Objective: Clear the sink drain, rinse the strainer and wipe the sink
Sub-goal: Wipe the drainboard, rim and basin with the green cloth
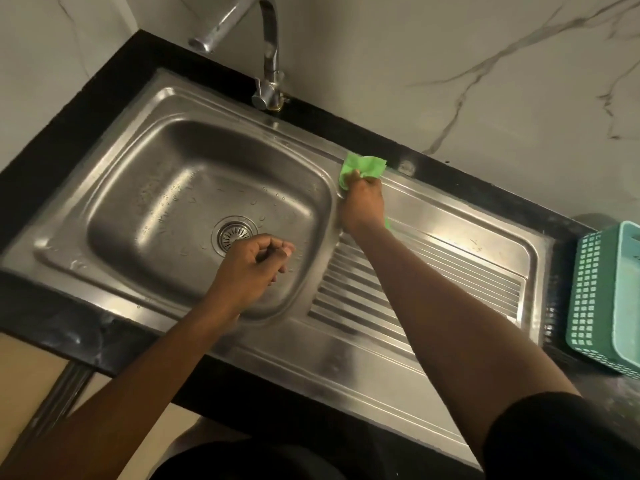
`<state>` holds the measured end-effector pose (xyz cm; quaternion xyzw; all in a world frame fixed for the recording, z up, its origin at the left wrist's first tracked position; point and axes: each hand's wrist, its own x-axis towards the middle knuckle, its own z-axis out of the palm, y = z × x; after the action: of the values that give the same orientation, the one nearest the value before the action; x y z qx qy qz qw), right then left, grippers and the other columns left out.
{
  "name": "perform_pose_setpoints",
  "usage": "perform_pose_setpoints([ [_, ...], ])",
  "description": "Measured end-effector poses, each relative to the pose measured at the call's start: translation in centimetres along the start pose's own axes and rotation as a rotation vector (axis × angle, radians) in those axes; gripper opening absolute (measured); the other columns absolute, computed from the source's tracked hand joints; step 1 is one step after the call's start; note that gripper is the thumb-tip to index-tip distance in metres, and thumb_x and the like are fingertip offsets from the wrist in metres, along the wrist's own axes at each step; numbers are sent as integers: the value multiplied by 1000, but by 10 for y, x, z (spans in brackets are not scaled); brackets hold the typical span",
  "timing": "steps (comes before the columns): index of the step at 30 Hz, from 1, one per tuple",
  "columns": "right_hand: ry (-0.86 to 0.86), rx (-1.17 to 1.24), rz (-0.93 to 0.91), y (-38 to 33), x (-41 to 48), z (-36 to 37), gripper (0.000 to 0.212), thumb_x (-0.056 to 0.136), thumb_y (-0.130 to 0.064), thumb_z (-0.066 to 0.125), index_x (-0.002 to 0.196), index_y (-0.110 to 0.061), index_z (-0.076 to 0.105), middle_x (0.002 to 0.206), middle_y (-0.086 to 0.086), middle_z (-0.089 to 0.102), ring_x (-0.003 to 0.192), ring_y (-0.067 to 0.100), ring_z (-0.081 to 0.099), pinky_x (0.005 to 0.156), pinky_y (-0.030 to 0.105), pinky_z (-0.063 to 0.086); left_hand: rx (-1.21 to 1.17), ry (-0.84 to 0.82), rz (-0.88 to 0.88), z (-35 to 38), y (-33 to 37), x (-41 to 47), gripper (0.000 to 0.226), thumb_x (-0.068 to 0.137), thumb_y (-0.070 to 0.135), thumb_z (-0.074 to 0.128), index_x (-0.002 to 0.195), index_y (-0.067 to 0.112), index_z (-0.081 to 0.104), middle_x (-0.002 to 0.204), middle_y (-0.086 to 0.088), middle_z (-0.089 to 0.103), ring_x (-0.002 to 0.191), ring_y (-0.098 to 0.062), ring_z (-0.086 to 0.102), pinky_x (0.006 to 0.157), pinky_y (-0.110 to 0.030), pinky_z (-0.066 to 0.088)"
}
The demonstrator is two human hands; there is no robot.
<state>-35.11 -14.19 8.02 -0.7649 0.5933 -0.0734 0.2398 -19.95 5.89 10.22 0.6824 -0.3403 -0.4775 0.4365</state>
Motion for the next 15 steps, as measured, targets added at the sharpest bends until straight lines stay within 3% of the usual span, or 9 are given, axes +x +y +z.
perform_pose_setpoints([
  [3,-88,-155,-154,23,-5,-9,57,97,-9,63,152,-17,50,151,17,52,137,36,50,115,44,43,8,15,1,-6,1,1,13,99,19,69,99,26,80,71,4,73,64,-13,62,67,-35,56],
  [6,-109,-292,-247,76,-21,-29,71,92,-1,60,156,-26,45,163,-4,43,152,24,37,122,41,37,7,14,-4,-1,2,-1,12,99,19,69,101,23,80,70,4,72,64,-14,62,68,-36,55],
  [9,4,-287,-39,139,-44,-61,67,92,-1,63,154,-24,49,159,1,48,150,27,40,122,43,38,-2,11,7,4,7,-2,12,100,17,69,102,20,80,69,3,71,63,-16,61,68,-37,54],
  [12,105,-252,247,198,-75,-91,65,88,3,61,148,-22,55,149,19,56,132,42,57,110,50,49,-15,2,2,7,5,-6,12,100,15,69,102,17,80,68,3,70,62,-16,60,67,-35,53],
  [15,178,-123,488,216,-86,-96,57,92,1,54,145,-19,57,138,26,60,121,46,61,100,48,51,-22,-2,-6,8,3,-10,12,99,14,69,102,17,80,67,2,71,63,-18,60,68,-35,52],
])
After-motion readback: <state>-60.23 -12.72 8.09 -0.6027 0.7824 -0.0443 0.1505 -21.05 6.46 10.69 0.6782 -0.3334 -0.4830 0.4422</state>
